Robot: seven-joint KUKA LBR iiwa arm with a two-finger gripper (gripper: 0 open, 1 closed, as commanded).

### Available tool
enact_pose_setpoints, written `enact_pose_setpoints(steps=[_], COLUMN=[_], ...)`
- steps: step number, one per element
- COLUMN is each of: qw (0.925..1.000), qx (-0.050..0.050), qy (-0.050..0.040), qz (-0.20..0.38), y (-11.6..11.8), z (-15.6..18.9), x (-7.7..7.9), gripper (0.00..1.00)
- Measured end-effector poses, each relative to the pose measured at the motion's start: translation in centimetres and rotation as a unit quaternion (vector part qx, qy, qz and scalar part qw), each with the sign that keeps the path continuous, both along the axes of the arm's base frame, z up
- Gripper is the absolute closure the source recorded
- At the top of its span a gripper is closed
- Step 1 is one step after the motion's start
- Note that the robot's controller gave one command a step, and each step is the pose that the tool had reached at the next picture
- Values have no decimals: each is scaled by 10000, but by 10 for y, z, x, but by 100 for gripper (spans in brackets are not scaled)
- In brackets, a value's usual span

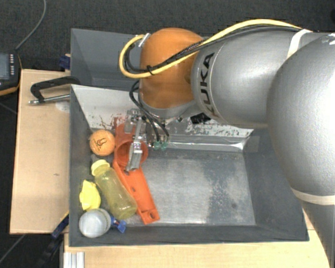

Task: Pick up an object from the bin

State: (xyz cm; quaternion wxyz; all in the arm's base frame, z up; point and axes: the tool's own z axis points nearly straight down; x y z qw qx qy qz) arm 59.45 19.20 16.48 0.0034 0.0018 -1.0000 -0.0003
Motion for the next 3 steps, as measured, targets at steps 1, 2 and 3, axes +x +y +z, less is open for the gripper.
enact_pose_setpoints(steps=[1,2,3], qw=[10000,9949,9595], qx=[8,24,3], qy=[-42,-66,-64], qz=[-14,1006,2816], y=[-1,-1,-16], z=[5,-49,-90], x=[2,7,-3], gripper=[0,0,0])
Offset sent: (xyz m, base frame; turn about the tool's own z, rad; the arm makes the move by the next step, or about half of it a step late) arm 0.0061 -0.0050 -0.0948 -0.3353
